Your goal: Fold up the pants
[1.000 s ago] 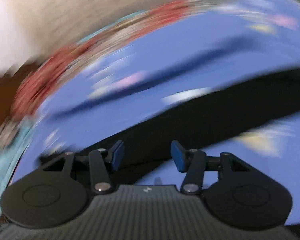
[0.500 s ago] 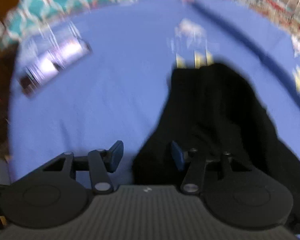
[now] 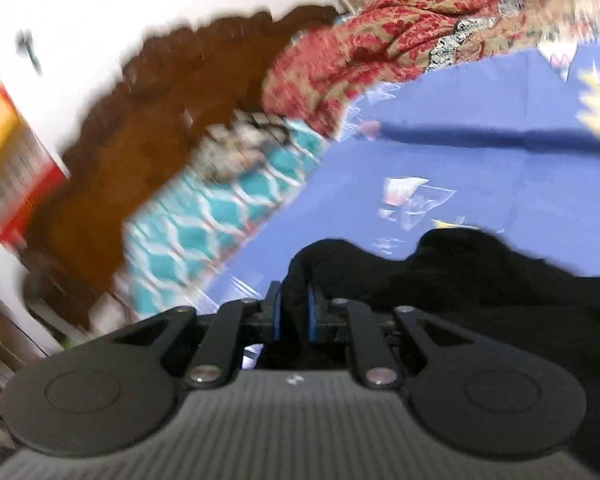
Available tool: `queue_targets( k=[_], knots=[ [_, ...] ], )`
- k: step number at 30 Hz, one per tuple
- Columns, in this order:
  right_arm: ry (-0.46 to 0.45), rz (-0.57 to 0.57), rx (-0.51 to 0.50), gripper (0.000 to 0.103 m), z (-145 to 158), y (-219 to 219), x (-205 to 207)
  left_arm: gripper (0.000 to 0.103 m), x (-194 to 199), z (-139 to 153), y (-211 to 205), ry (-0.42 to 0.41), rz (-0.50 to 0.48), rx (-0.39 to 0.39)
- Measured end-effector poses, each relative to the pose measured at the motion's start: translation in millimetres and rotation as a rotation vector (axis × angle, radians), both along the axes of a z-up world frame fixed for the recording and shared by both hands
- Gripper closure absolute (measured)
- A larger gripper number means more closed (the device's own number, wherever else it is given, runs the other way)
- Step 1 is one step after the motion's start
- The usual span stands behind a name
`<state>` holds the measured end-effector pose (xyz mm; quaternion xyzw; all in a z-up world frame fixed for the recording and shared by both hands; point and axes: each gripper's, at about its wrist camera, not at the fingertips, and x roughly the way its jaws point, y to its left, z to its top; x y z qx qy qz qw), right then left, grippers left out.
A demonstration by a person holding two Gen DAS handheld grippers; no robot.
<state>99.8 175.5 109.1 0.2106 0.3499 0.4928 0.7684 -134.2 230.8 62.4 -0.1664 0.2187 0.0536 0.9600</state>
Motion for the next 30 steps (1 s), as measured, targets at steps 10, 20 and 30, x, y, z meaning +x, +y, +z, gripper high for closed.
queue_targets(
  k=[10,20,30],
  knots=[
    [-0.009,-0.130,-0.322,0.054,-48.8,36.7,-0.2,0.058,-3.5,-65.5,66.6,0.328,0.196,-0.308],
    [-0.194,-0.086,-0.476,0.034,-13.8,91.4,11.9,0.035,63.8,-64.6,83.5,0.241,0.034,-0.537],
    [-0.058,-0.198,-0.580,0.080,-60.9,85.8,56.1,0.082,38.1,-57.7,46.2,0.196,-0.010,-0.385]
  ],
)
